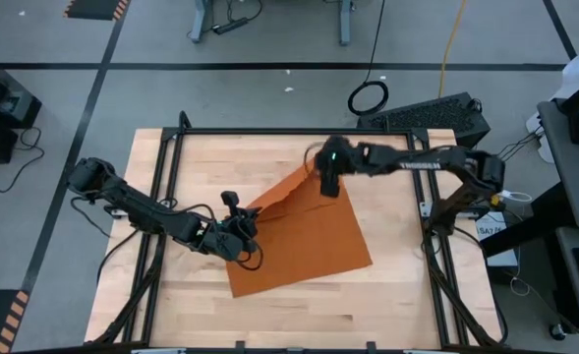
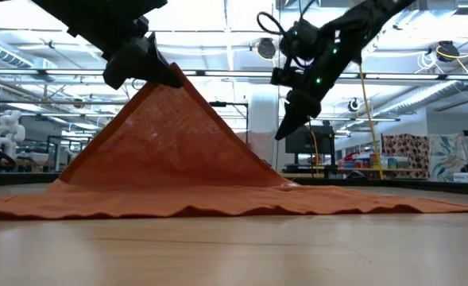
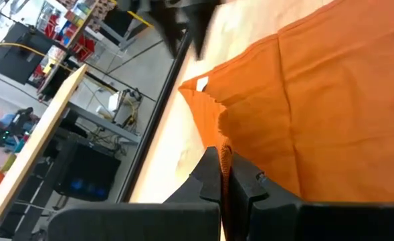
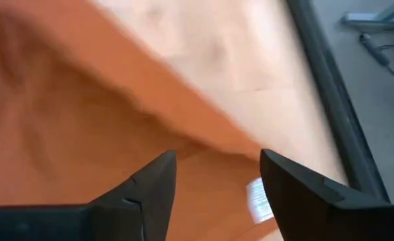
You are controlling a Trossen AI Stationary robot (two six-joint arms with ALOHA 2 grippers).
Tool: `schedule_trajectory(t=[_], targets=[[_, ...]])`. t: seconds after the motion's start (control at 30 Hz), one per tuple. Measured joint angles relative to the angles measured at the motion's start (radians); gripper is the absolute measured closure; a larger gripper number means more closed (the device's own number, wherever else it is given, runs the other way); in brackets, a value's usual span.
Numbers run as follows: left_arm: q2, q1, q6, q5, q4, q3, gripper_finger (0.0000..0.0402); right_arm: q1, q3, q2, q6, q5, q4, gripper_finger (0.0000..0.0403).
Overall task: Roll towel into tight, uniform cylinder
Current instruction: Fold the brown towel
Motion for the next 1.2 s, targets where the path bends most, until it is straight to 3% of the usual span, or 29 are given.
schedule_trajectory(t=[0.17,0.33,0.43,0.67,0.93,1.2], targets=[[0.000,0.000,0.000,0.014,0.000,0.000,0.0401,-0.153,0.000,0.001,-0.100,-0.037,0.039,0.0195],[0.000,0.000,-0.001,0.014,-0.009,0.000,0.0401,-0.313,0.001,0.071,-0.096,-0.295,0.079,0.0195],[0.000,0.000,-0.001,0.014,-0.017,0.000,0.0401,-0.371,0.001,0.127,-0.096,-0.334,0.124,0.0195],[0.000,0.000,0.000,0.014,-0.027,0.000,0.0401,-0.423,0.092,0.272,-0.150,-0.338,0.095,0.0195],[0.000,0.000,-0.024,0.014,-0.054,0.000,0.0401,-0.433,0.286,0.422,-0.195,-0.390,-0.119,0.0195],[0.000,-0.001,-0.028,0.034,-0.064,0.000,0.0401,-0.455,0.307,0.445,-0.328,-0.419,-0.212,0.0195]])
